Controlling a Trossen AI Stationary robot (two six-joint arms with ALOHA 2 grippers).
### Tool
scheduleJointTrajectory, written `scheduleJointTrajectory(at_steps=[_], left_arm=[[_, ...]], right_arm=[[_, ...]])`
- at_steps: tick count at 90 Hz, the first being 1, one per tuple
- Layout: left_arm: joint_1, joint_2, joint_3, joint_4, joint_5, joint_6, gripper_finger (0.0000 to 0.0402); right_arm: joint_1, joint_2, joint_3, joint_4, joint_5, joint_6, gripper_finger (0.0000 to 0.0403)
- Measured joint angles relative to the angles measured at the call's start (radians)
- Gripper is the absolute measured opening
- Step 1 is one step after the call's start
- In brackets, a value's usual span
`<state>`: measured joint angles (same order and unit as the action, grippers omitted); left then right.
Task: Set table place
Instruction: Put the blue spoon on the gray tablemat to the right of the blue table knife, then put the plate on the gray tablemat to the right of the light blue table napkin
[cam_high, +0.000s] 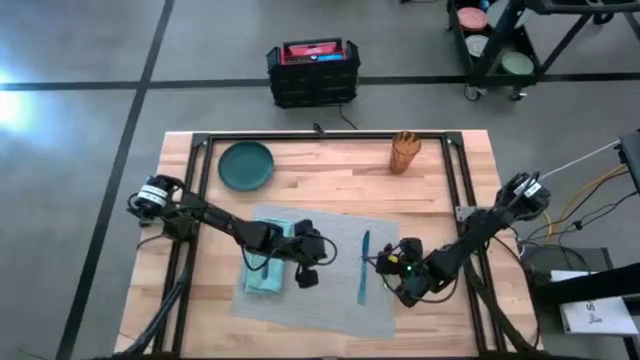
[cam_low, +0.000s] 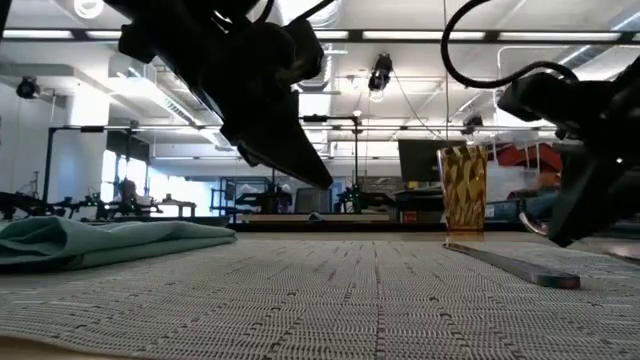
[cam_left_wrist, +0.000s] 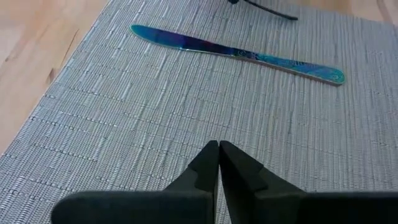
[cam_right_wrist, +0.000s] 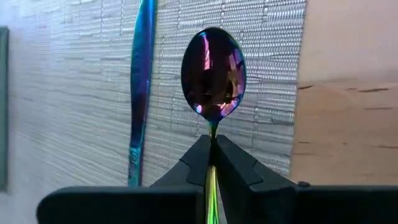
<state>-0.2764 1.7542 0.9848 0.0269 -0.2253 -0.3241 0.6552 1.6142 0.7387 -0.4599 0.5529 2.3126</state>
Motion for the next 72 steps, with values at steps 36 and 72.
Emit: scheduleJointTrajectory(at_steps=[36,72], left_arm=[[0.0,0.0,0.0,0.004,0.0,0.0,0.0],[-0.001,0.0,0.0,0.016,0.0,0.001,0.0]], right_arm=[[-0.008,0.028,0.001,0.017,-0.011,-0.019,0.005],[-0.008,-0.146,0.0,-0.067,-0.146,-0.409,0.0098]])
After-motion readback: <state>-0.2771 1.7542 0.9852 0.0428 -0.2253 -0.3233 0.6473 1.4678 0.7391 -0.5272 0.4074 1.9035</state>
